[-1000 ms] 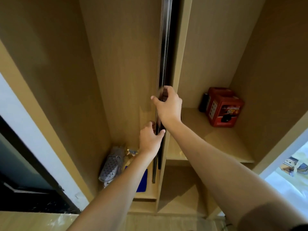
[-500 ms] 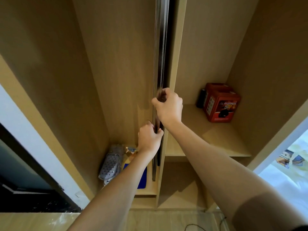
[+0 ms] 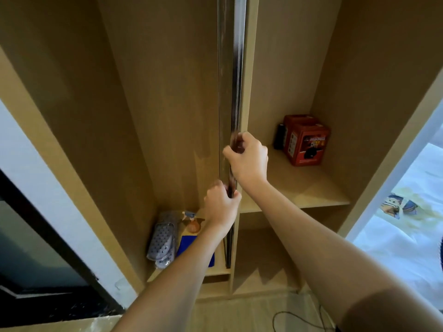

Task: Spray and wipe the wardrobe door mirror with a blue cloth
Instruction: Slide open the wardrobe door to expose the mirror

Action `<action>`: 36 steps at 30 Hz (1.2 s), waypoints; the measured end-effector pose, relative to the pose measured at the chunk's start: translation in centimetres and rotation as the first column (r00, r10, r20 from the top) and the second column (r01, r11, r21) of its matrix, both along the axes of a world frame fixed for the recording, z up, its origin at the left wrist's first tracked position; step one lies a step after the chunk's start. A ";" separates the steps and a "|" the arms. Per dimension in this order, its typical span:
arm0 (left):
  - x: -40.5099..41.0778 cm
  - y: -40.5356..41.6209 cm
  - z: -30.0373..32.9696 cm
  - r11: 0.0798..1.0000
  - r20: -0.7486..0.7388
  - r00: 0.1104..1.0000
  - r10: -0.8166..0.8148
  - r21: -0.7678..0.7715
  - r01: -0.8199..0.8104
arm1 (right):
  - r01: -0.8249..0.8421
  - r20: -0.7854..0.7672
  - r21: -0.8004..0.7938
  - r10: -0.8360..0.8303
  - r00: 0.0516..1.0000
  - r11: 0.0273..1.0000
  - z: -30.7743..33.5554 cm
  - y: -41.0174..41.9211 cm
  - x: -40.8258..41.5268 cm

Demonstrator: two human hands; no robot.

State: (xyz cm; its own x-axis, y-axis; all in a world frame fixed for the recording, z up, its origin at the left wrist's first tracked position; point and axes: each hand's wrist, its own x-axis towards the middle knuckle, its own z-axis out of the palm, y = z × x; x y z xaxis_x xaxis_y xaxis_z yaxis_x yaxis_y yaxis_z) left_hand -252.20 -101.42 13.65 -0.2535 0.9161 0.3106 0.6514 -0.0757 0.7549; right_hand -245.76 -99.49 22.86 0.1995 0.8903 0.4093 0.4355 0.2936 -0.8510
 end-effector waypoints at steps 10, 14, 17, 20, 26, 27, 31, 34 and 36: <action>0.7 -3.9 -0.3 1.000 -0.019 0.999 0.028 0.011 -0.028 | -0.010 0.005 0.012 0.010 1.000 1.000 -0.2 -4.1 0.8; 1.2 -5.1 -0.4 0.998 -0.022 0.998 0.056 0.017 -0.056 | -0.037 0.011 0.017 0.037 0.999 0.999 -0.1 -5.3 1.2; 1.7 -6.0 -0.3 0.997 -0.017 0.997 0.078 0.022 -0.077 | -0.070 0.013 0.016 0.070 0.997 0.997 0.0 -6.1 1.7; 2.3 -7.0 -0.4 0.995 -0.006 0.995 0.095 0.023 -0.095 | -0.091 0.022 0.014 0.091 0.996 0.996 0.1 -7.0 2.2; 3.5 -9.3 -0.5 0.991 0.008 0.991 0.133 0.030 -0.134 | -0.143 0.020 0.041 0.142 0.990 0.989 -0.2 -8.8 3.3; 3.6 -9.6 -0.5 0.990 0.012 0.990 0.139 0.030 -0.139 | -0.151 0.025 0.041 0.150 0.988 0.988 -0.3 -9.1 3.4; 4.2 -10.5 -0.2 0.987 -0.011 0.987 0.160 0.007 -0.160 | -0.172 0.003 0.017 0.172 0.985 0.985 -0.2 -9.6 4.0; 4.6 -10.5 0.2 0.986 -0.032 0.985 0.169 -0.003 -0.170 | -0.184 -0.002 0.004 0.184 0.983 0.983 0.0 -9.6 4.3; 4.8 -10.5 0.2 0.985 -0.035 0.985 0.169 -0.012 -0.170 | -0.193 0.002 0.004 0.193 0.981 0.981 0.0 -9.6 4.5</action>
